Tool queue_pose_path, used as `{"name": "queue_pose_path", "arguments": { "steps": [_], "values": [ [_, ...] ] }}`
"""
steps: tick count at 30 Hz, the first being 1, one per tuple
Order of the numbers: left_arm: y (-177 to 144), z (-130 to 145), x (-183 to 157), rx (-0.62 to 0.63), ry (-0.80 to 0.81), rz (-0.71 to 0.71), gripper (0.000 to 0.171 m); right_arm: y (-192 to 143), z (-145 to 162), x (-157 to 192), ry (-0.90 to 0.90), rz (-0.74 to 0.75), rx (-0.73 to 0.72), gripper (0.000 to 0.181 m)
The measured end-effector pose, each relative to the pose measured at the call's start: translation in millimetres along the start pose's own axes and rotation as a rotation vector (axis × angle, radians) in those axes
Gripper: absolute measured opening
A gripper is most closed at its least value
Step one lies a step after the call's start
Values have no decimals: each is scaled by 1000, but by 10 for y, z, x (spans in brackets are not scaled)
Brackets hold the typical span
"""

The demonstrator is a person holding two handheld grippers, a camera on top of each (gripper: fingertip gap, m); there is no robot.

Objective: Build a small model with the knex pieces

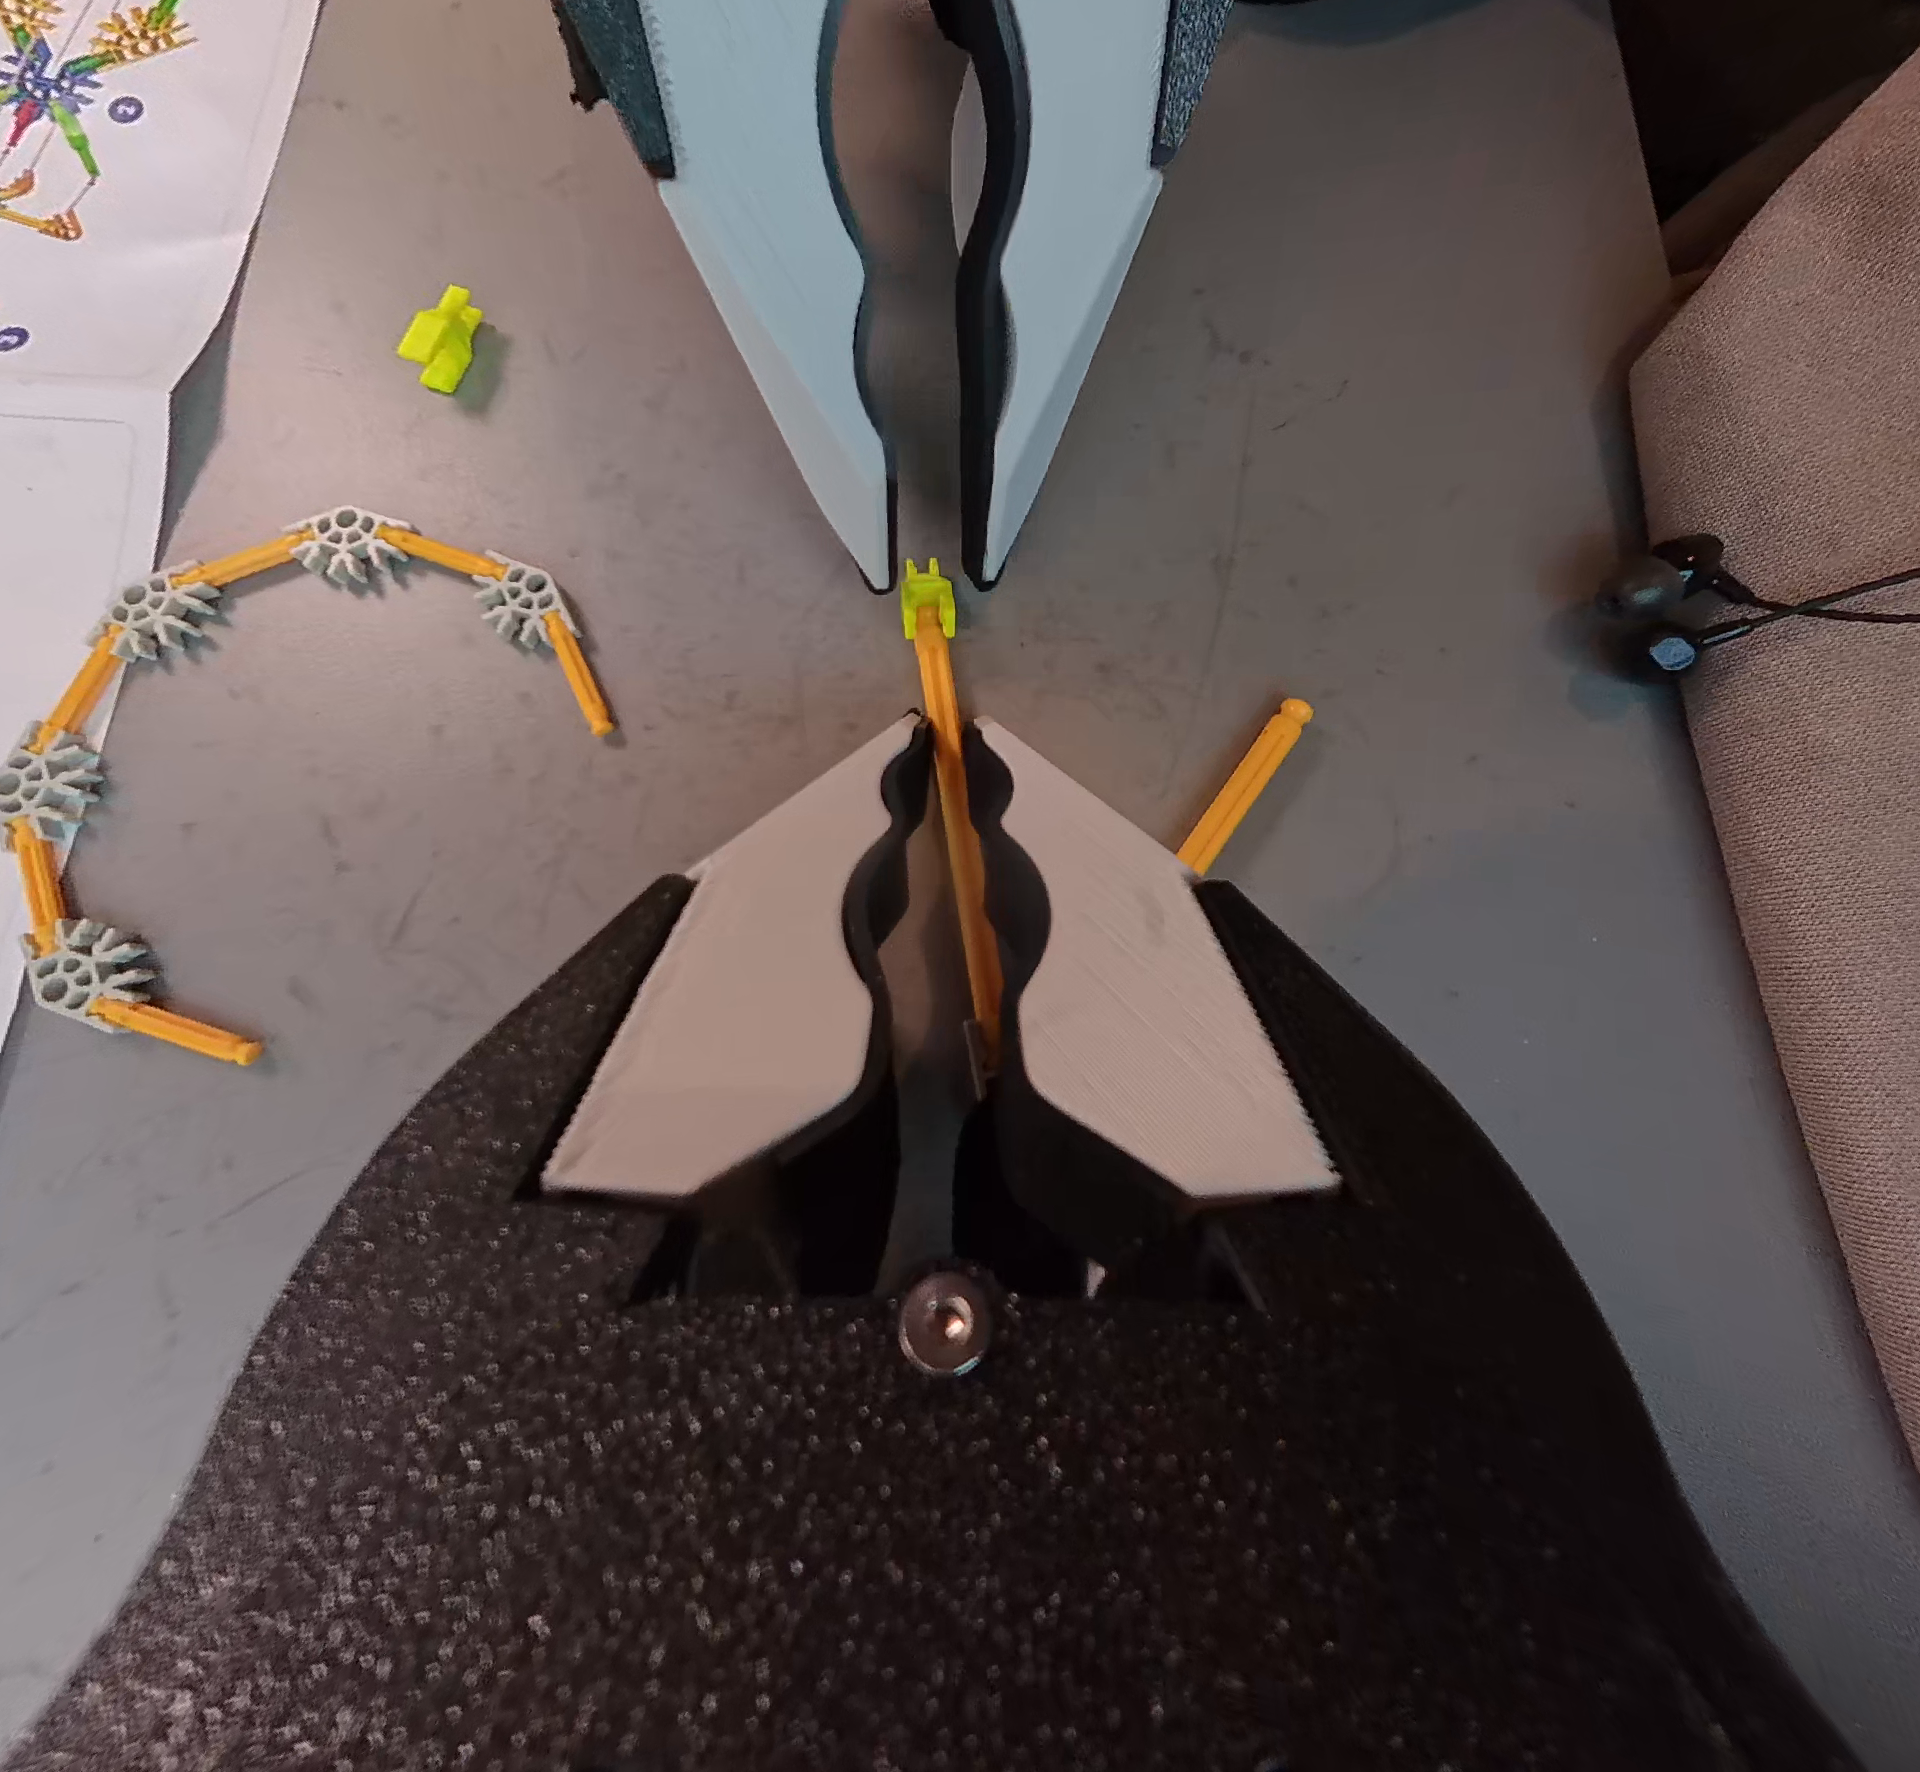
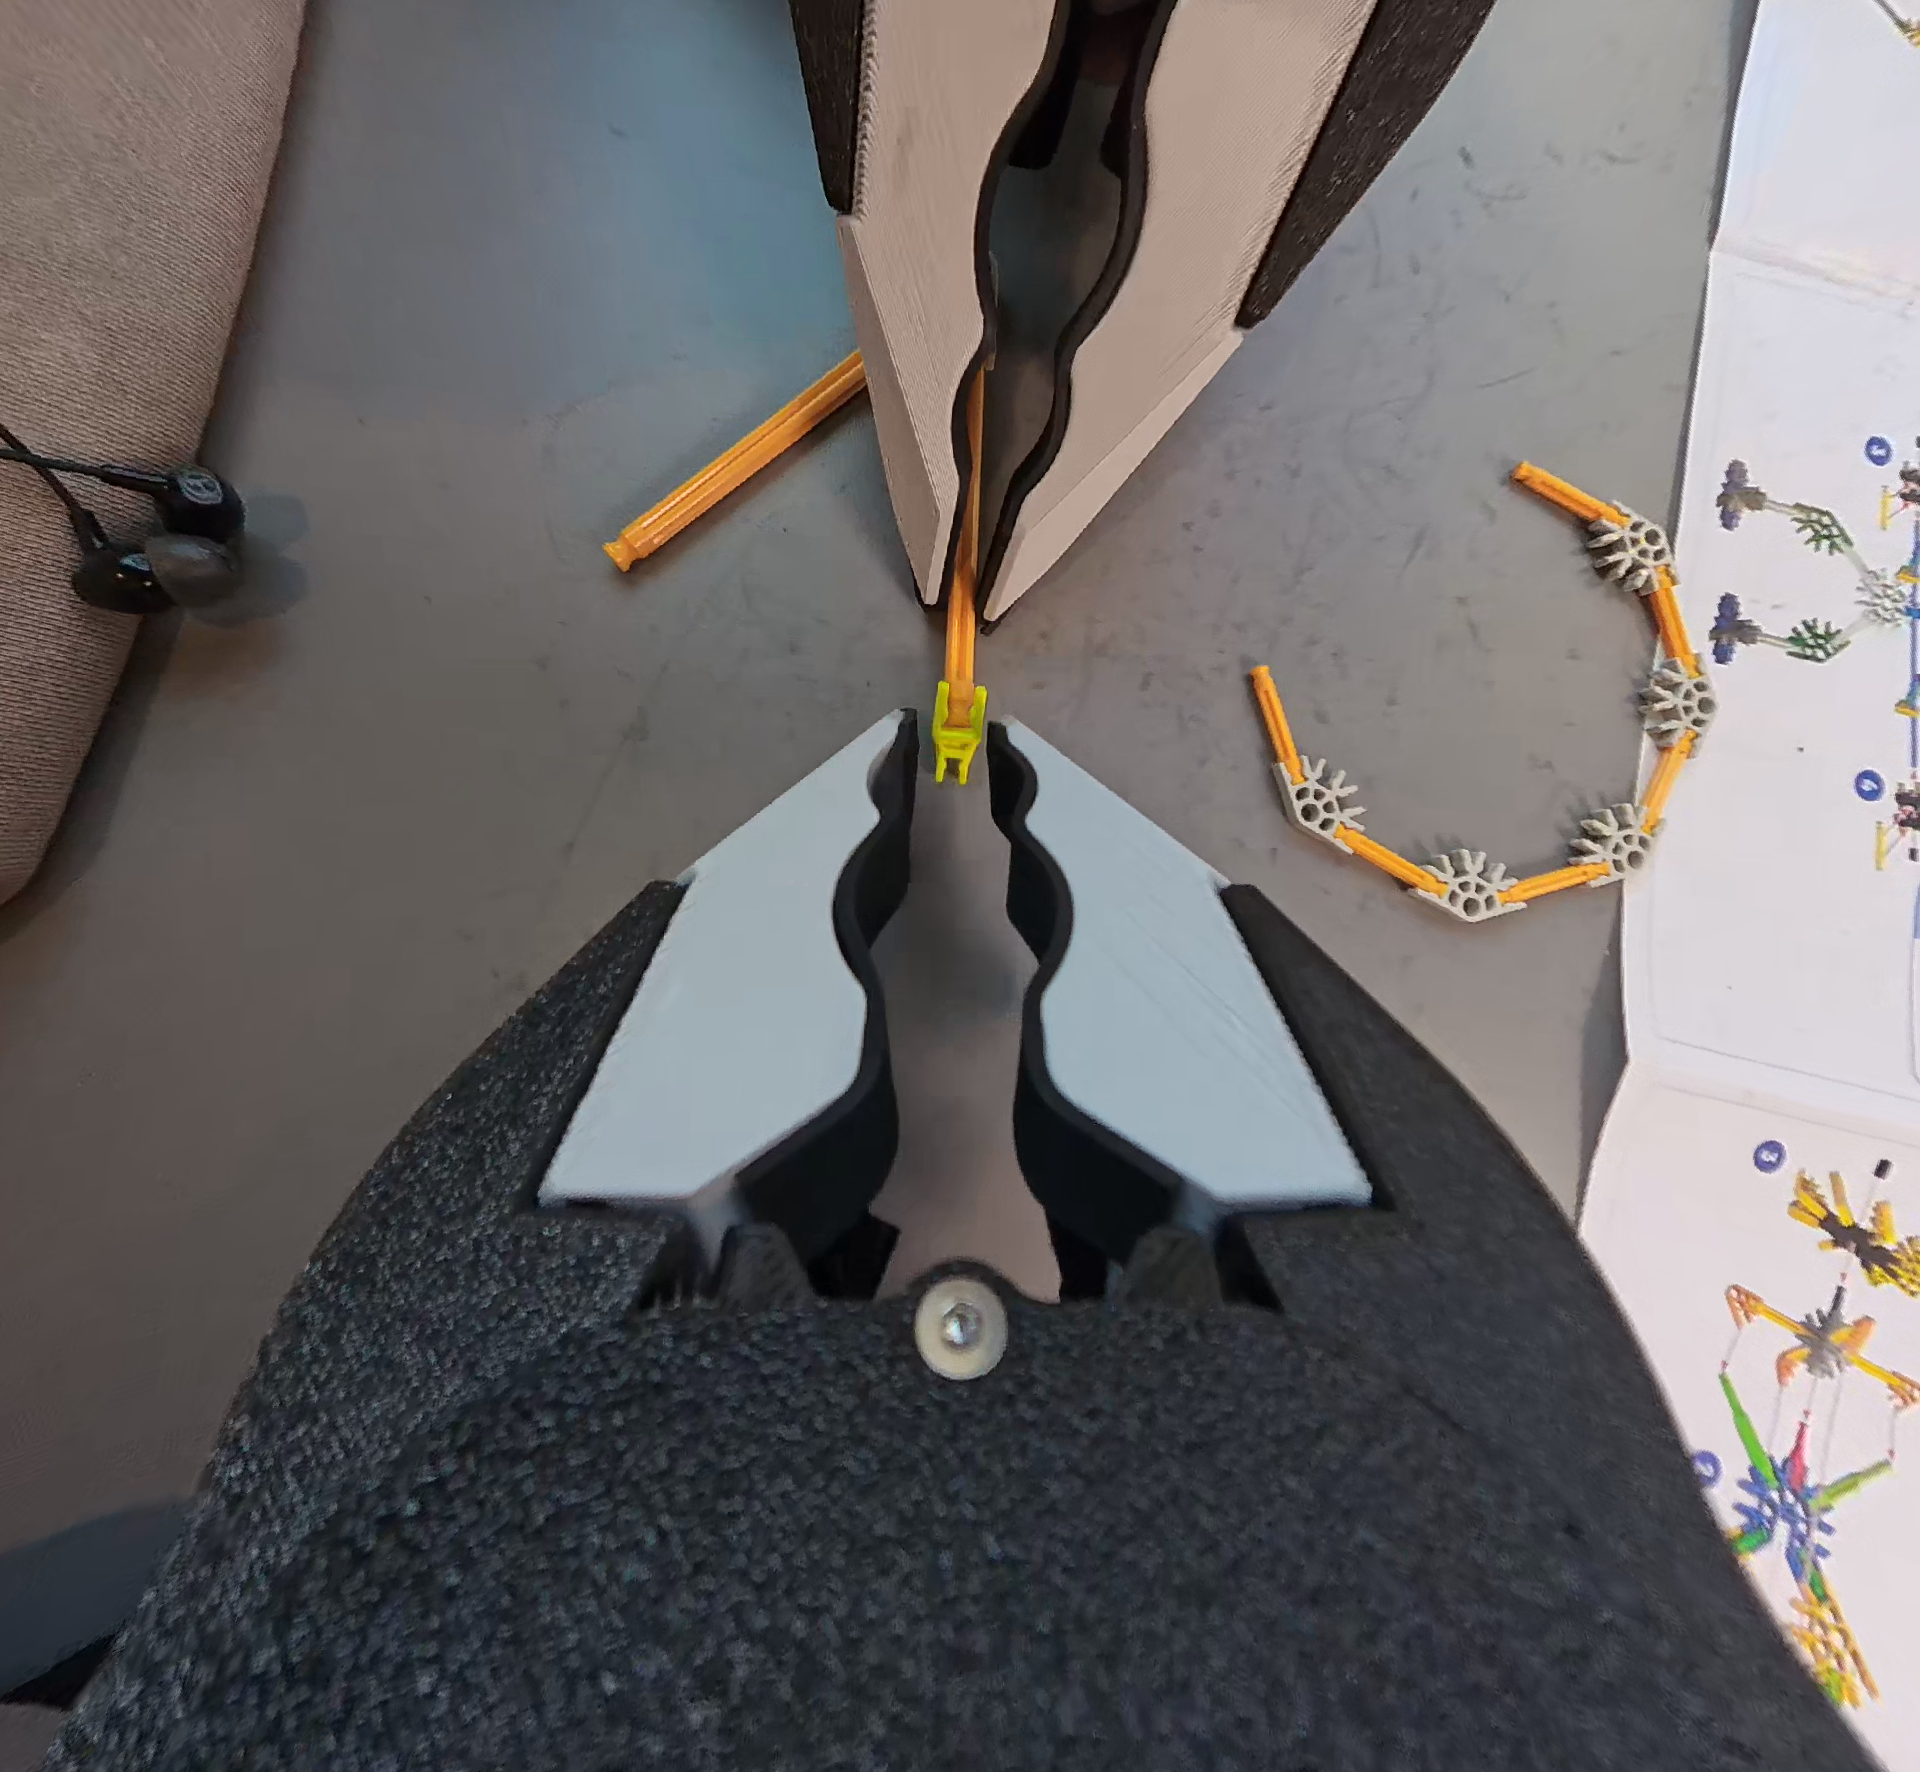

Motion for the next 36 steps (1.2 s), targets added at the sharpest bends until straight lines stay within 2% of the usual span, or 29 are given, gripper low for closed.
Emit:
{"name": "queue_pose_path", "arguments": {
  "steps": [3,9,14,20,24,31,36],
  "values": [
    [0,0,0,0,-1,2,6,-16,-25,-7,6,3,-21,5],
    [1,-1,2,-1,-6,7,6,10,-16,-10,33,-8,6,3],
    [2,-7,6,-8,-32,24,6,25,-57,-19,34,-9,137,2],
    [5,-9,9,-13,-68,35,5,69,-91,-63,135,-22,325,0],
    [5,-8,5,-10,-73,36,5,94,-108,-66,100,-42,377,0],
    [2,-6,-2,-7,-73,23,5,101,-118,-41,45,17,381,0],
    [1,-6,-2,-6,-65,21,5,49,-84,-71,138,2,217,1]
  ]
}}
Point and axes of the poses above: each gripper's, where its closed fingertips meet, y out along the fingers, z out of its underside, x = y × z across the jaws, the point moved 3 cm from there along -y, back along the fingers, and after that the axes turned 10 degrees about -z, right-handed, at the moved point
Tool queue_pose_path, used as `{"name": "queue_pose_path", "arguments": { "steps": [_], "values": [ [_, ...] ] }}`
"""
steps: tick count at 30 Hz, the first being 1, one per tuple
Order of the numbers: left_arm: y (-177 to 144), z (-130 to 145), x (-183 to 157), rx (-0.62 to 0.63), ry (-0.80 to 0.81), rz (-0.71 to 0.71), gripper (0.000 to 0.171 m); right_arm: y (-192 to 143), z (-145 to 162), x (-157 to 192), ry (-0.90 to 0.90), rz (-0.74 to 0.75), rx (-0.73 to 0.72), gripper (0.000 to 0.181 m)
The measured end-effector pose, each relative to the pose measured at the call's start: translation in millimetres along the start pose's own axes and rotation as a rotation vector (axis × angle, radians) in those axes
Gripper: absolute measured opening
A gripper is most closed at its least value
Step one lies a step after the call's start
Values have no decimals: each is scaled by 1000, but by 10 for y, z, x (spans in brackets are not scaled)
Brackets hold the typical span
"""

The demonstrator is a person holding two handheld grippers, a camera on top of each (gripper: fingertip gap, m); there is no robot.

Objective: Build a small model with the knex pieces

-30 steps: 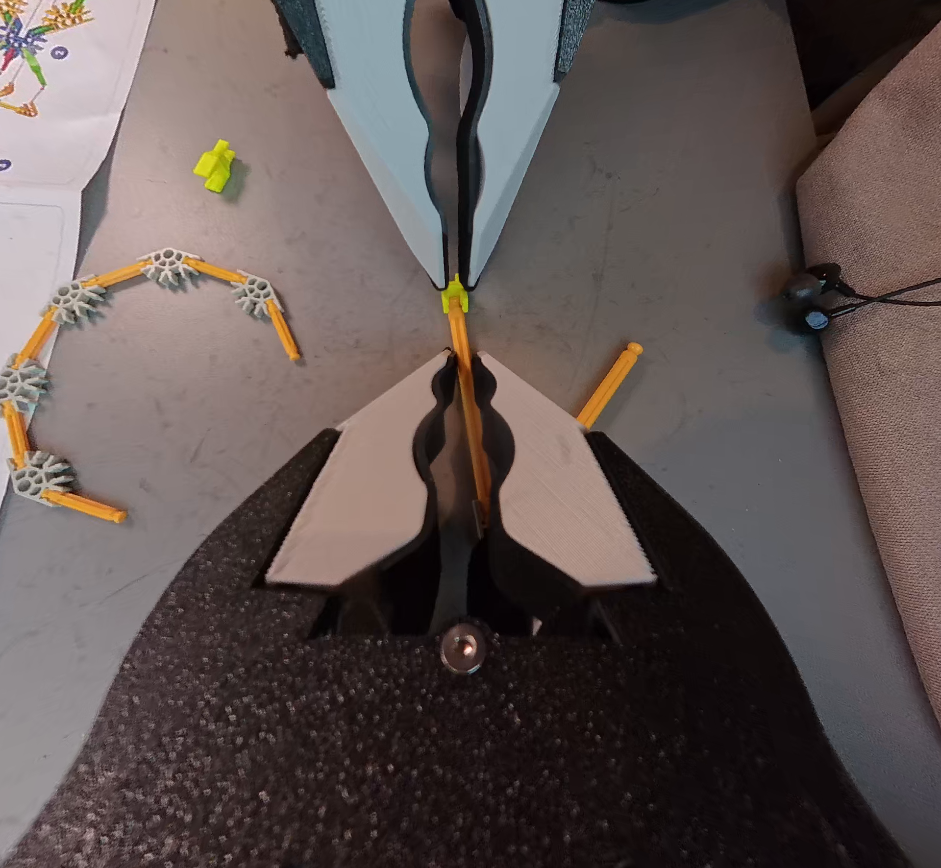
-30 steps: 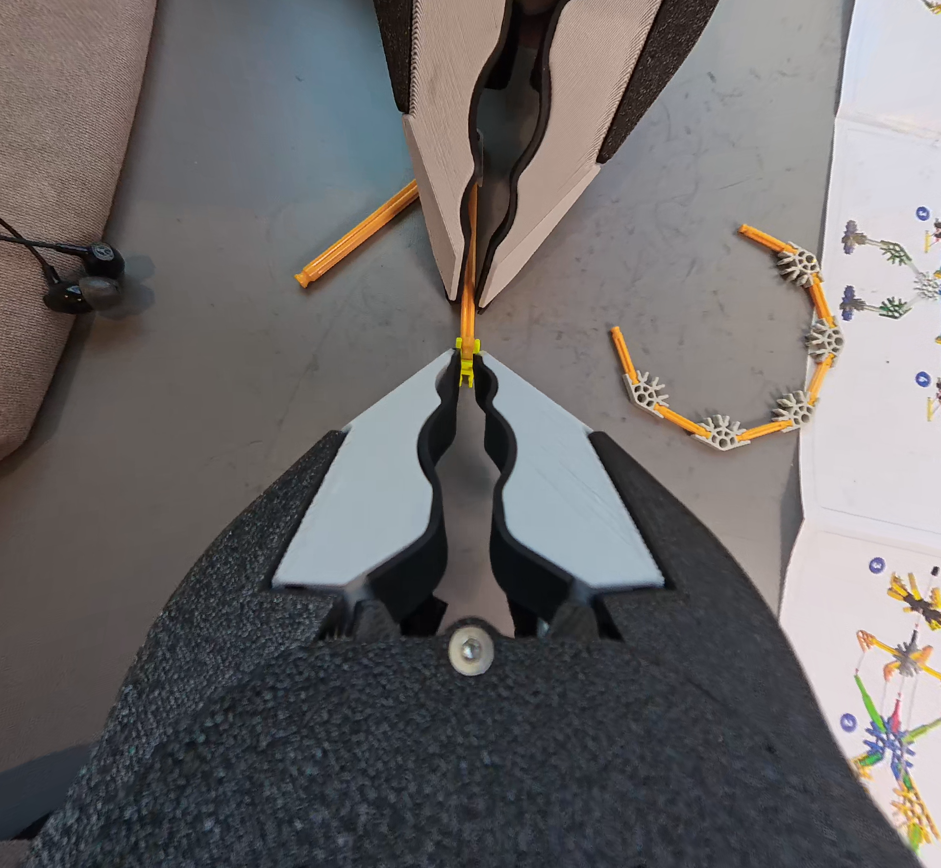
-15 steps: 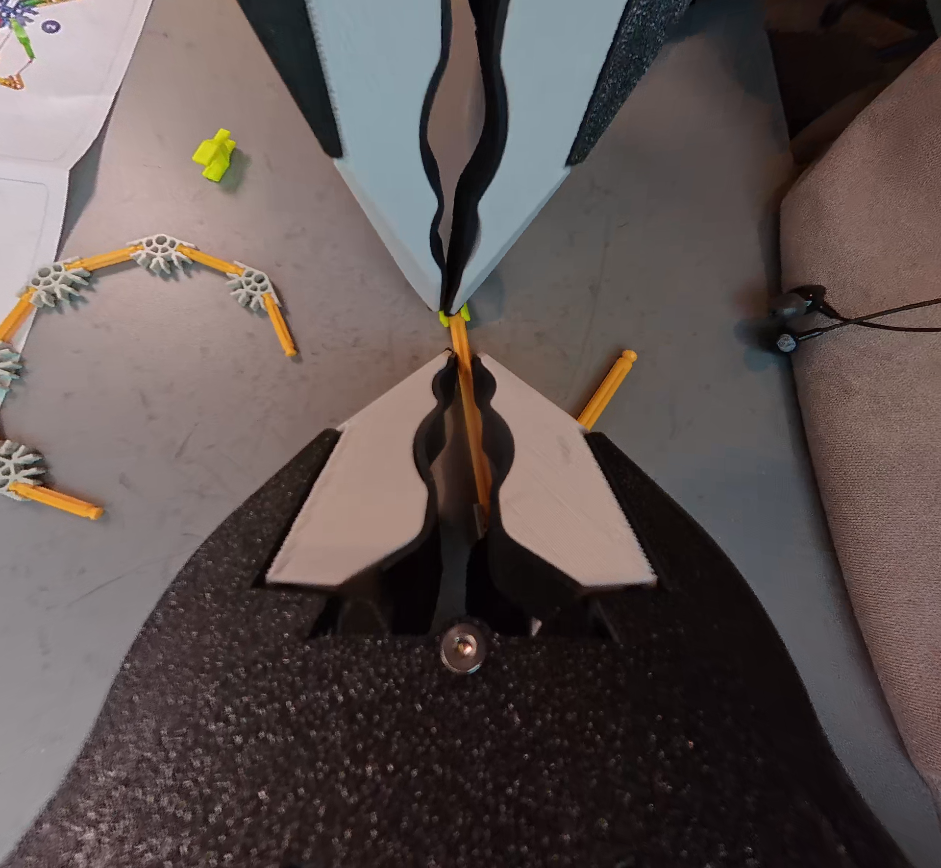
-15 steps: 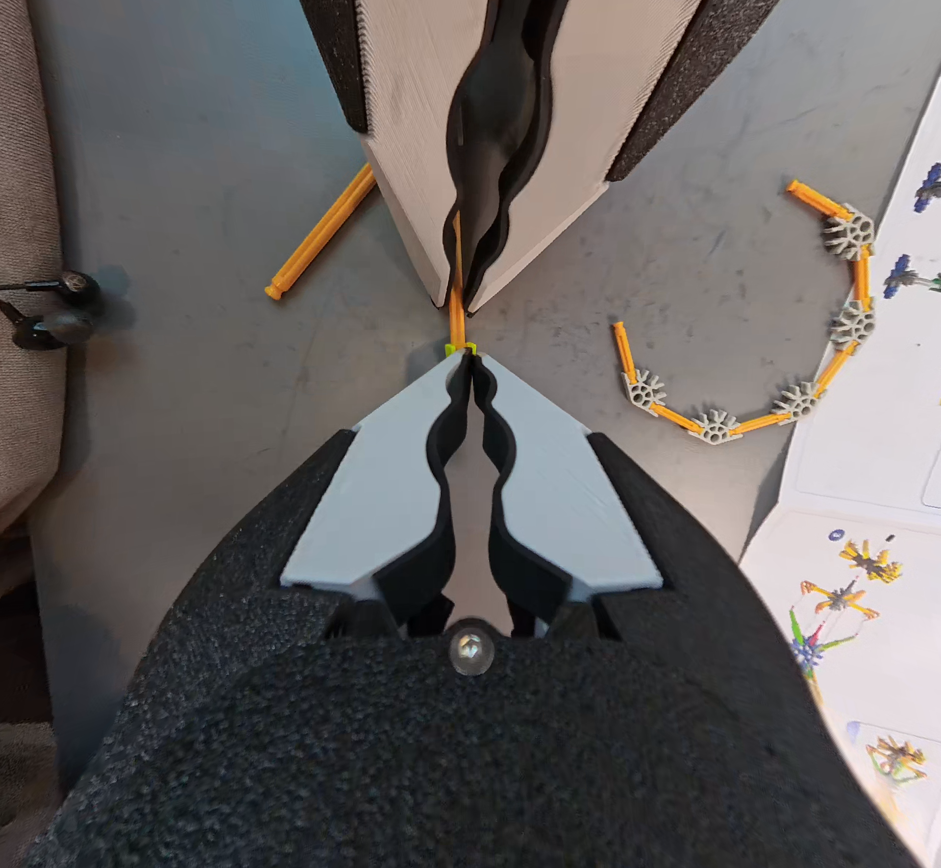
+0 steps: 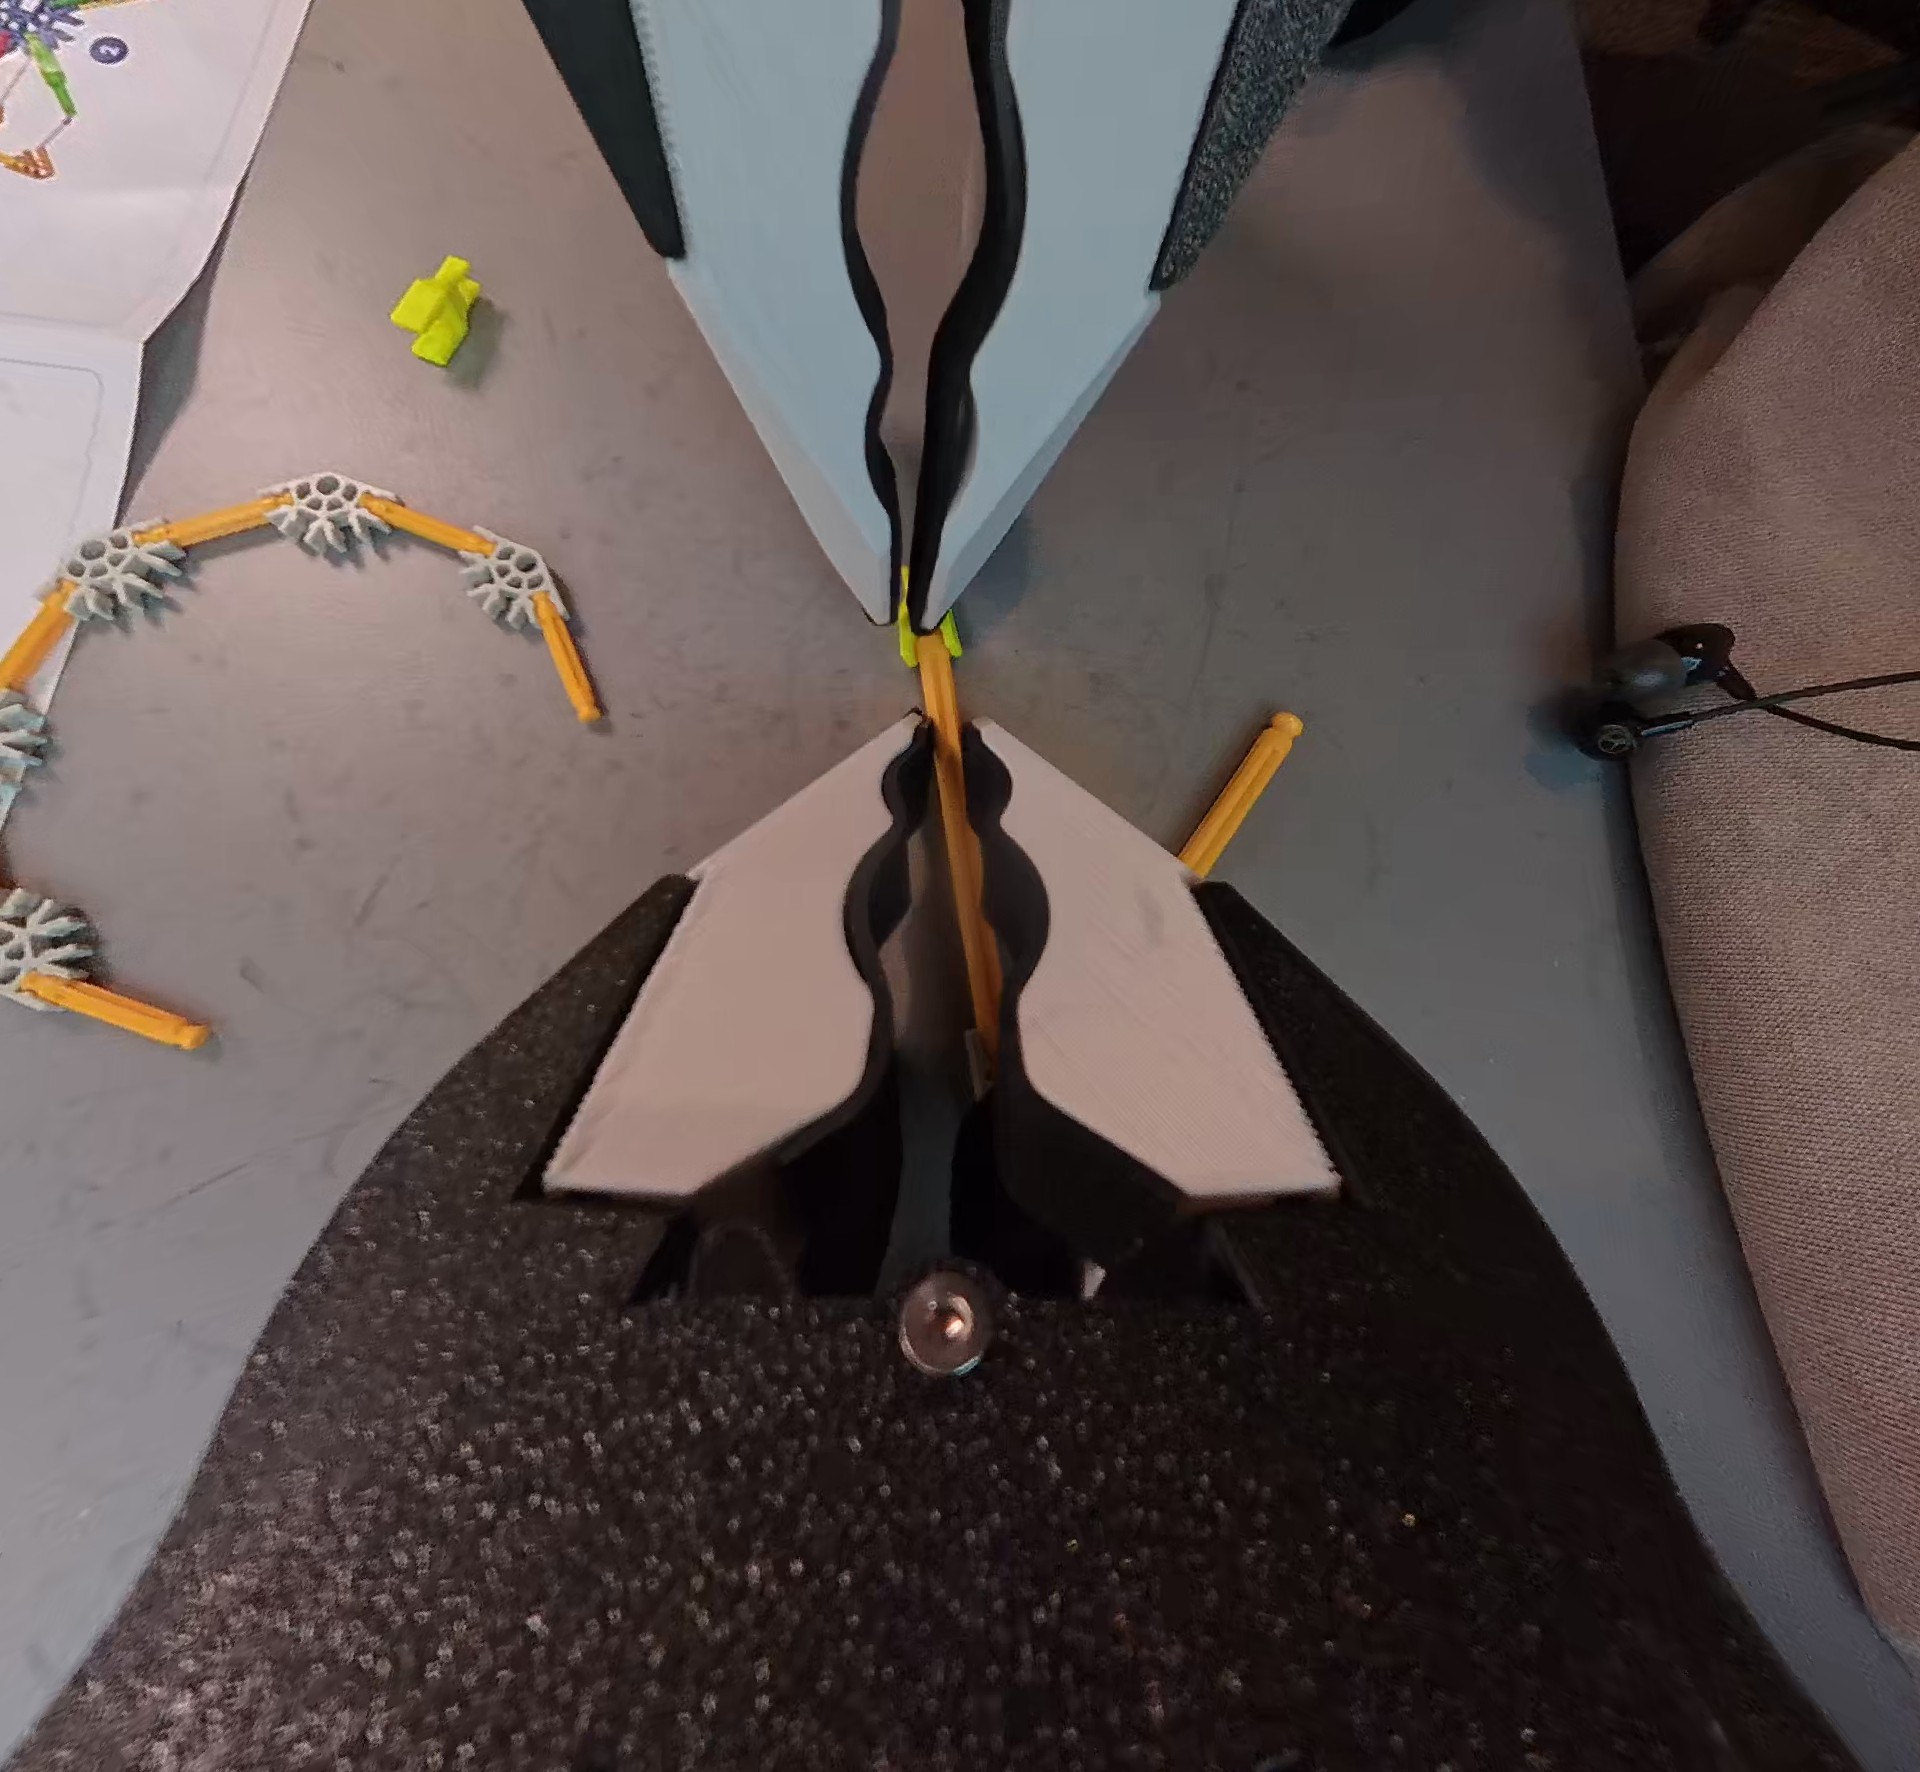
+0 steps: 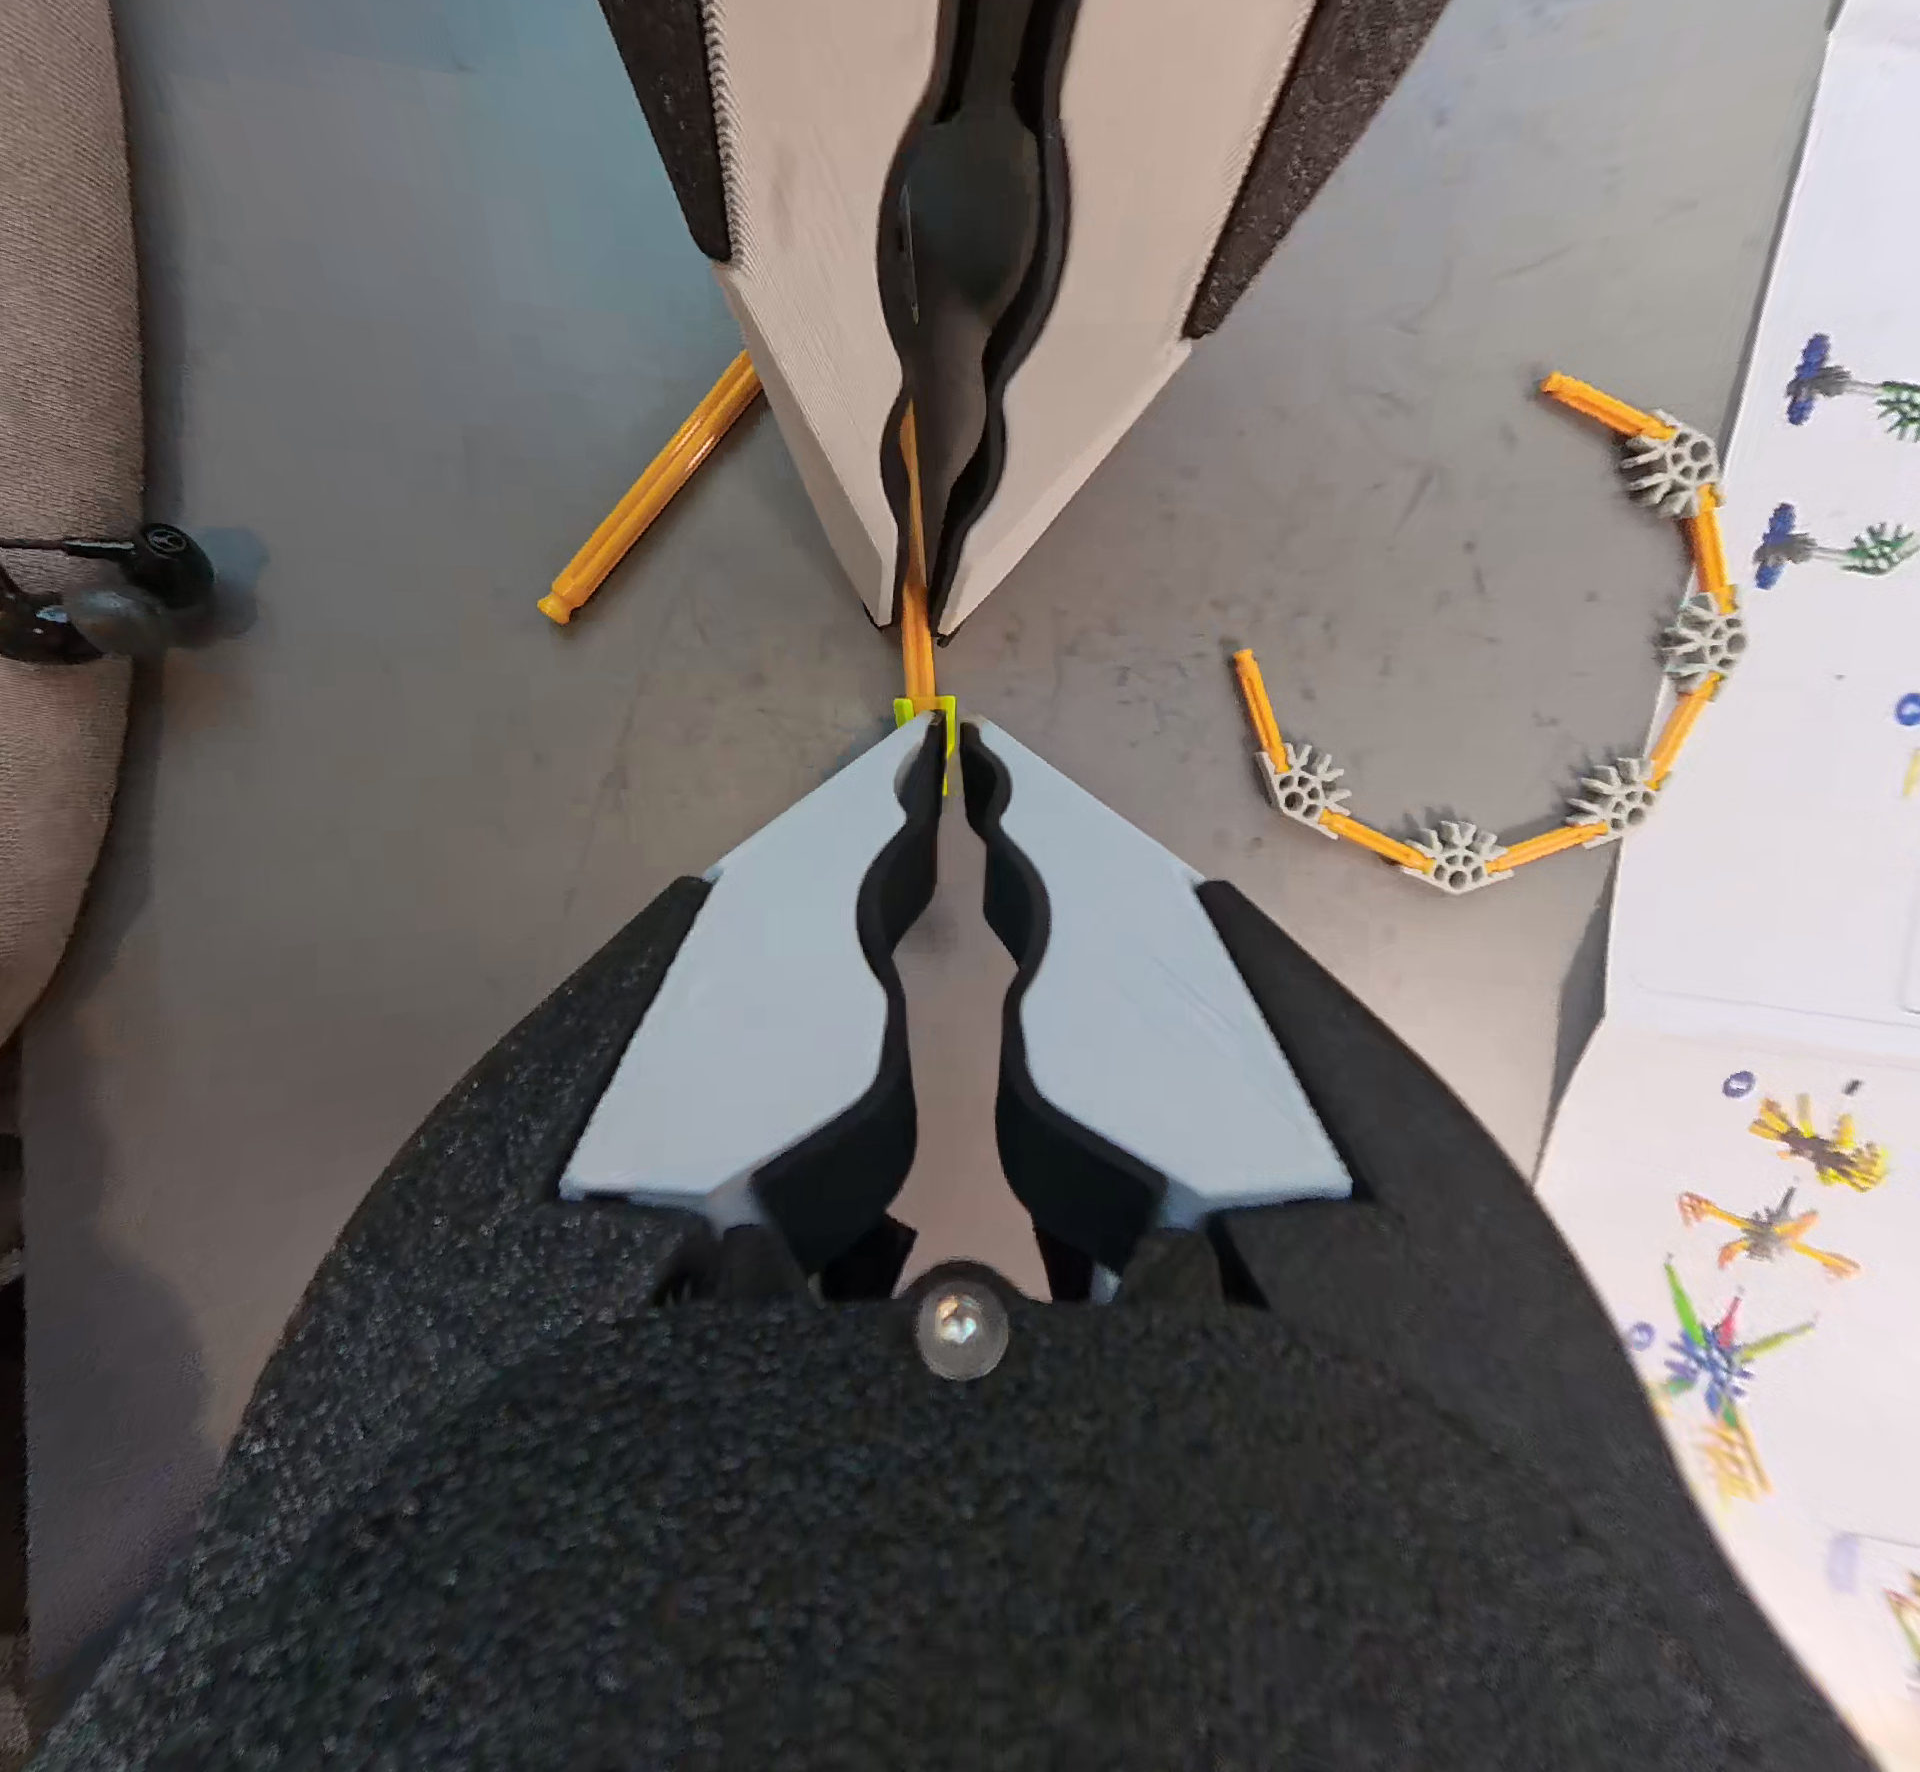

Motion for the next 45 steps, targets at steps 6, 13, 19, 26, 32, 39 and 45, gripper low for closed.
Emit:
{"name": "queue_pose_path", "arguments": {
  "steps": [6,13,19,26,32,39,45],
  "values": [
    [-1,0,-1,1,5,-3,5,-69,-36,-1,40,-114,-81,5],
    [-2,1,-1,0,-1,0,5,28,-4,29,42,-171,14,2],
    [-3,3,-1,-3,-16,10,5,41,-25,57,-11,-78,78,2],
    [-3,5,-7,-1,-10,2,5,61,-27,121,-141,162,130,2],
    [-4,6,-11,1,3,-7,5,-65,-26,55,147,-61,-102,8],
    [-5,7,-8,0,-5,-4,5,20,9,38,55,-63,22,6],
    [-5,7,-8,-2,-12,5,5,45,-18,78,-35,14,137,7]
  ]
}}
Point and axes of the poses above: each gripper's, where its closed fingertips meet, y out along the fingers, z out of its underside, x = y × z across the jaws, the point moved 3 cm from there along -y, back along the fingers, and after that the axes turned 10 degrees about -z, right-handed, at the moved point
